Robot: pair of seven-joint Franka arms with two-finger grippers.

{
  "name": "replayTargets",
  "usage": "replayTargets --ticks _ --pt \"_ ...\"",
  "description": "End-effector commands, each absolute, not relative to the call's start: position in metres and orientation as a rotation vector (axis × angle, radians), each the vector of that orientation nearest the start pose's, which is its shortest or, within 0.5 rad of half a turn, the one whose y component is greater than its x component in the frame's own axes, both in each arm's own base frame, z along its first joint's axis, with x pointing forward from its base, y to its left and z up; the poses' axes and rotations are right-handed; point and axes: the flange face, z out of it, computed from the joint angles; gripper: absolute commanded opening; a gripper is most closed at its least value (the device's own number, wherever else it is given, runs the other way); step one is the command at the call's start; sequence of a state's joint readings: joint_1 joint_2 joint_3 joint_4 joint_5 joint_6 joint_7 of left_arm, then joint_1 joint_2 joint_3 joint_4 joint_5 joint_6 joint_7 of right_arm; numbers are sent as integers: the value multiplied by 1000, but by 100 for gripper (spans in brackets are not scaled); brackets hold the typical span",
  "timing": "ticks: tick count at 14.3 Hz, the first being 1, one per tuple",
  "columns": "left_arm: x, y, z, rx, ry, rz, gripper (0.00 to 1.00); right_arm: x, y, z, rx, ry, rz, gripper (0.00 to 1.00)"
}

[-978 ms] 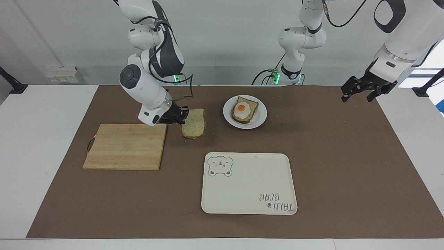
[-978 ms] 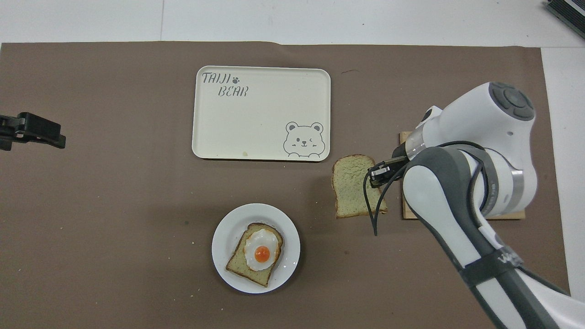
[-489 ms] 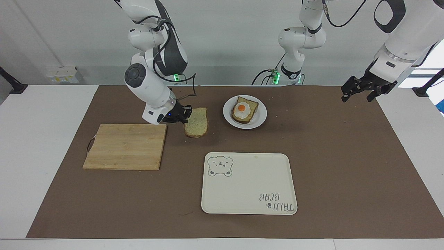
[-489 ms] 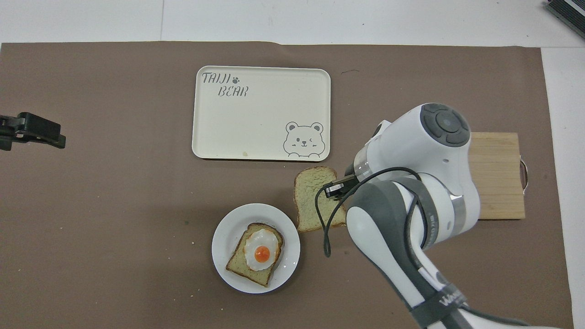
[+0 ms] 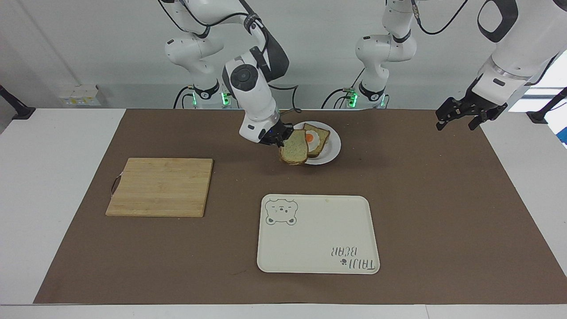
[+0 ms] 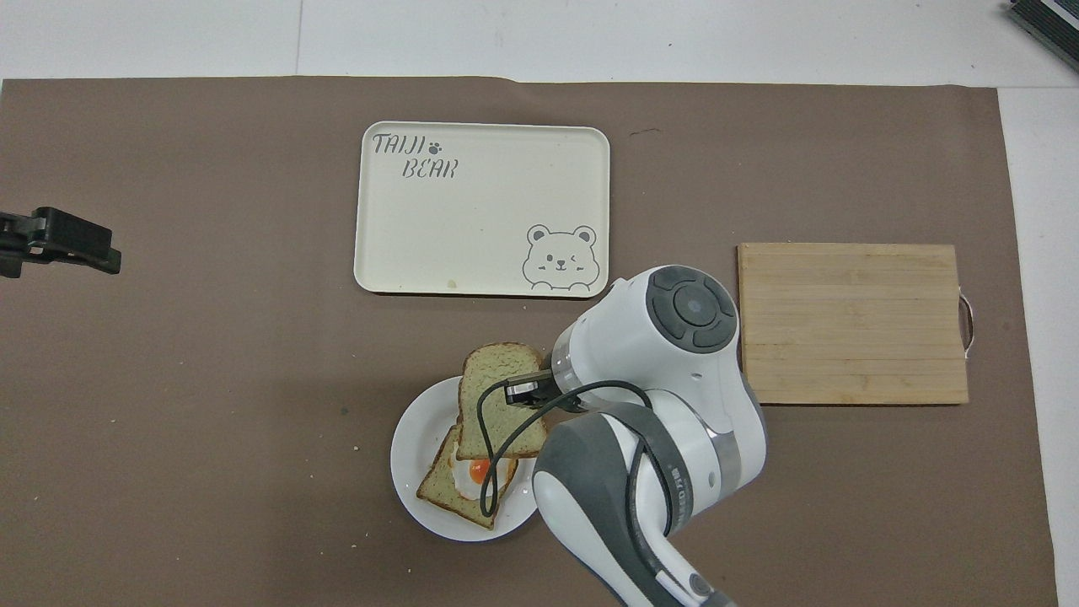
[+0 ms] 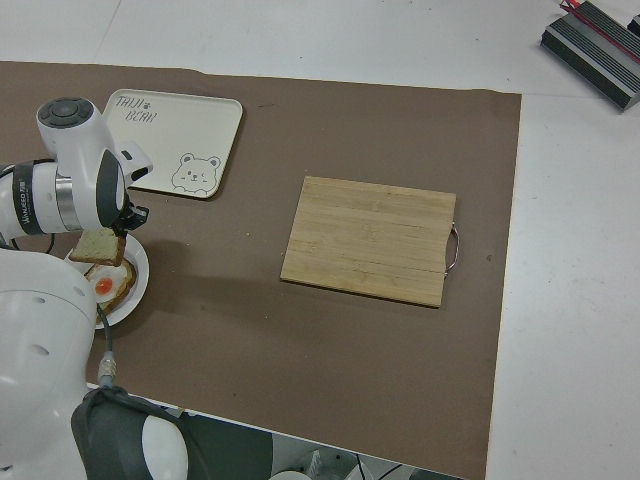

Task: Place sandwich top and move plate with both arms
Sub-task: 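Lower the bread onto the egg toast and open the right gripper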

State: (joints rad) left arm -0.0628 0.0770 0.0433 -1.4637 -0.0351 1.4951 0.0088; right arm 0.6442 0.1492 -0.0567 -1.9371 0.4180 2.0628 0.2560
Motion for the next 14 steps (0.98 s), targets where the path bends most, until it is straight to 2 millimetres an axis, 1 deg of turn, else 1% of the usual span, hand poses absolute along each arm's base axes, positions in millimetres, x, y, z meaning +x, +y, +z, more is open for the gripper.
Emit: replayTargets --ticks 1,3,4,5,6,8,11,14 --pt "562 -13 627 -3175 59 80 100 461 359 400 -2796 -143 246 0" --pt "562 -14 627 -3176 59 80 100 446 373 378 -2812 -151 249 0" --pt "562 -13 627 -3175 59 80 100 443 381 370 -2817 -144 236 0" --pt "562 -14 627 -3176 59 80 100 440 388 362 -2822 -142 231 0" --pt "562 -13 627 -3175 59 80 100 434 393 361 -2823 -156 234 0" --pt "562 -14 627 -3176 59 80 100 434 393 359 -2825 -156 237 0" --pt "562 -14 627 -3176 59 80 100 433 392 340 -2840 -148 245 0" --pt "562 -14 627 -3176 59 80 100 432 392 336 -2840 -144 234 0"
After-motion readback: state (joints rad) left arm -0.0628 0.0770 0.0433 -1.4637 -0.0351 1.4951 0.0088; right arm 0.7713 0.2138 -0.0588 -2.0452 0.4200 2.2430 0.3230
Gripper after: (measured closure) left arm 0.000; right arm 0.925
